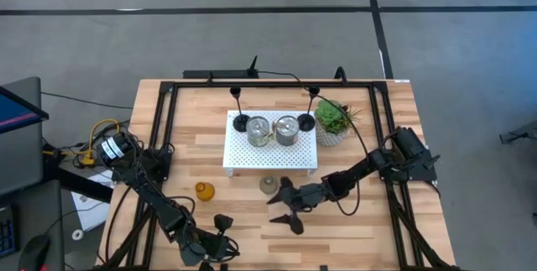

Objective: Pick & Place candle stick holders
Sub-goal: Put the green candle holder on the shelf

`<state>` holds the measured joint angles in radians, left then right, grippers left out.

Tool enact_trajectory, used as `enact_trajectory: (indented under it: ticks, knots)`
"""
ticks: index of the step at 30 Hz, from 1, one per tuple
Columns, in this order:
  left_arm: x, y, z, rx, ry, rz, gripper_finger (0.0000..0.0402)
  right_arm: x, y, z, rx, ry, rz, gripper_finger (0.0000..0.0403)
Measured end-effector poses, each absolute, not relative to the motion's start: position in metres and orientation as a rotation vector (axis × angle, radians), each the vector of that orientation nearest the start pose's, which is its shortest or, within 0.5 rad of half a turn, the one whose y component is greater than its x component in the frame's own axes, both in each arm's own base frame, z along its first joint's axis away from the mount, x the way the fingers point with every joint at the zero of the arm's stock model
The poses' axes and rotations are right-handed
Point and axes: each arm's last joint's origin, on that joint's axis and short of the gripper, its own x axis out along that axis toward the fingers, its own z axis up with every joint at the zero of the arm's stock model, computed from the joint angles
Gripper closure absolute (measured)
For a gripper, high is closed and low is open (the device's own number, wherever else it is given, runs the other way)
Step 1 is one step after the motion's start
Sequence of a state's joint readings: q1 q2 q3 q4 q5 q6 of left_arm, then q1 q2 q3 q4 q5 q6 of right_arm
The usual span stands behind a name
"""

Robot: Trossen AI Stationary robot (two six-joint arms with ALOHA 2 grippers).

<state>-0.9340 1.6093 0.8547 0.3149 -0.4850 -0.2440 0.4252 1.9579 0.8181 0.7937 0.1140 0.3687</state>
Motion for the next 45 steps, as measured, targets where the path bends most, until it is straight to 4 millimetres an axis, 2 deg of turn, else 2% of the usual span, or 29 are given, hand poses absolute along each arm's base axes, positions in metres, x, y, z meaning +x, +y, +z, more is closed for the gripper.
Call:
enact_trajectory:
  ticks: [8, 11, 16, 25, 30, 36, 40, 45]
  knots:
    - [0.210, -0.261, 0.203, 0.051, 0.386, -0.396, 0.0396, 0.335, 0.152, 0.118, 0.412, 0.440, 0.338, 0.0112]
    - [0.210, -0.261, 0.203, 0.051, 0.386, -0.396, 0.0396, 0.335, 0.151, 0.118, 0.420, 0.437, 0.324, 0.0112]
    - [0.210, -0.261, 0.203, 0.051, 0.386, -0.396, 0.0396, 0.335, 0.151, 0.119, 0.546, 0.434, 0.248, 0.0112]
    - [0.210, -0.261, 0.203, 0.051, 0.386, -0.397, 0.0396, 0.319, 0.182, 0.119, 0.583, 0.402, 0.147, 0.0112]
    - [0.210, -0.261, 0.203, 0.051, 0.386, -0.397, 0.0396, 0.313, 0.202, 0.121, 0.543, 0.397, 0.018, 0.0112]
    - [0.210, -0.261, 0.203, 0.051, 0.386, -0.397, 0.0396, 0.309, 0.219, 0.127, 0.361, 0.378, -0.234, 0.0112]
    - [0.210, -0.261, 0.203, 0.051, 0.386, -0.397, 0.0396, 0.311, 0.213, 0.129, 0.277, 0.333, -0.354, 0.0112]
    - [0.210, -0.261, 0.203, 0.051, 0.386, -0.397, 0.0396, 0.323, 0.197, 0.126, 0.306, 0.317, -0.402, 0.0112]
